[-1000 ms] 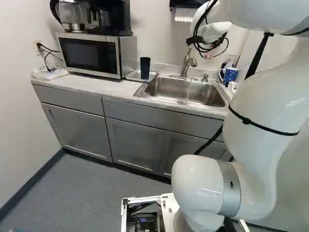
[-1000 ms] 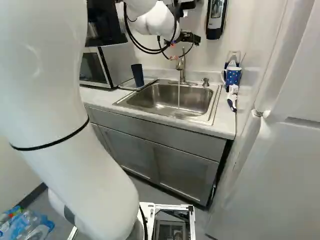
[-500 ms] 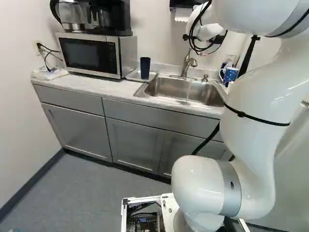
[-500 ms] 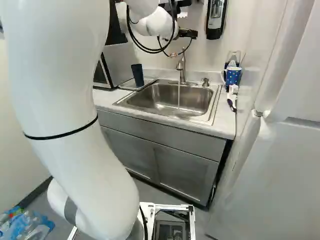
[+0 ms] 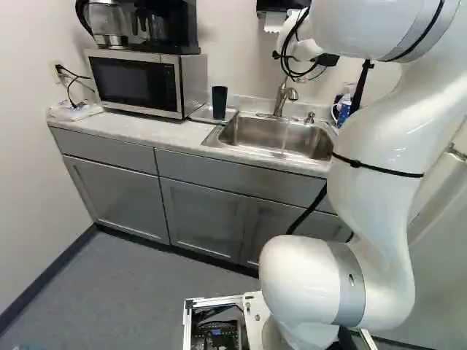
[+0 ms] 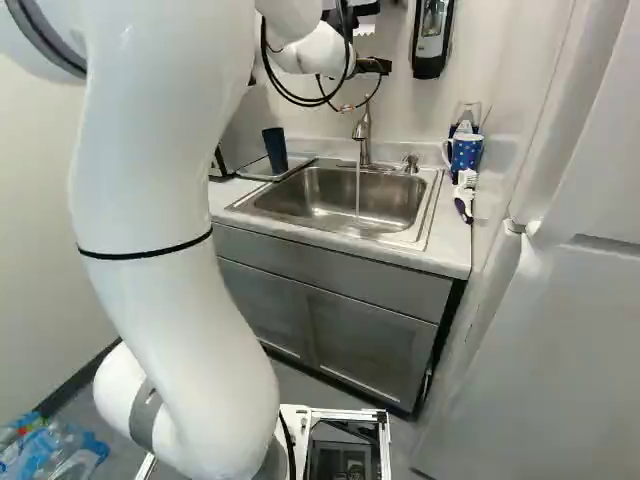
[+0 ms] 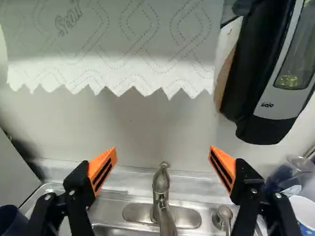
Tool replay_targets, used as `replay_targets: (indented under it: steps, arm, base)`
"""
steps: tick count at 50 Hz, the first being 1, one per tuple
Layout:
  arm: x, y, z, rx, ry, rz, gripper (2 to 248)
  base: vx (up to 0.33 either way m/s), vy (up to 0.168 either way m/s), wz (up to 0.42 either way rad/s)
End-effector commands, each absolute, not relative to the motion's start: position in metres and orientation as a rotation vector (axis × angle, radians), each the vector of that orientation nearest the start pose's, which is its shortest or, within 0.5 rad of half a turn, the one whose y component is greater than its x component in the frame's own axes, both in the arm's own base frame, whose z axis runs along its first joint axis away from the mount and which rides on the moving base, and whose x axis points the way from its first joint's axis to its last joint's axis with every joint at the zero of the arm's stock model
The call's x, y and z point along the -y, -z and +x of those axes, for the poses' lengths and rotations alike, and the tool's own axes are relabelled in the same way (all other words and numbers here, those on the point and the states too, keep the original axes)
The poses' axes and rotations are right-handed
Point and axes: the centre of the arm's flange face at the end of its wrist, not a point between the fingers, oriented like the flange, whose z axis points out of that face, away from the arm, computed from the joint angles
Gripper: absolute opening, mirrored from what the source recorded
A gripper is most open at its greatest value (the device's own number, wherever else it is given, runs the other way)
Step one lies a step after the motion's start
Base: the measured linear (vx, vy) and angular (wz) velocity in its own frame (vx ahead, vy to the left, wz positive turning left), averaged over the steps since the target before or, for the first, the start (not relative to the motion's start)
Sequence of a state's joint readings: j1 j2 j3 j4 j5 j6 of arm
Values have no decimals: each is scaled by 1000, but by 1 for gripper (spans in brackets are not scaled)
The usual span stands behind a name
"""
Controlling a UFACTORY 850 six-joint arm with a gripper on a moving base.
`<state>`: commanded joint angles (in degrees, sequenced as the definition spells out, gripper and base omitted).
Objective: Rinse the cup and place it in the tray
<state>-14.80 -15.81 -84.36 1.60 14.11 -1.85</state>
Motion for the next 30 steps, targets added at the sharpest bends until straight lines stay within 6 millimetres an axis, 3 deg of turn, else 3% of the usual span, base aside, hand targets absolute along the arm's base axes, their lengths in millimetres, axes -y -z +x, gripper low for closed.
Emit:
replay_targets:
  steps: [30]
  arm:
    - [155, -708, 664, -282, 2188, -2456, 247]
  base:
    - [0, 0, 0]
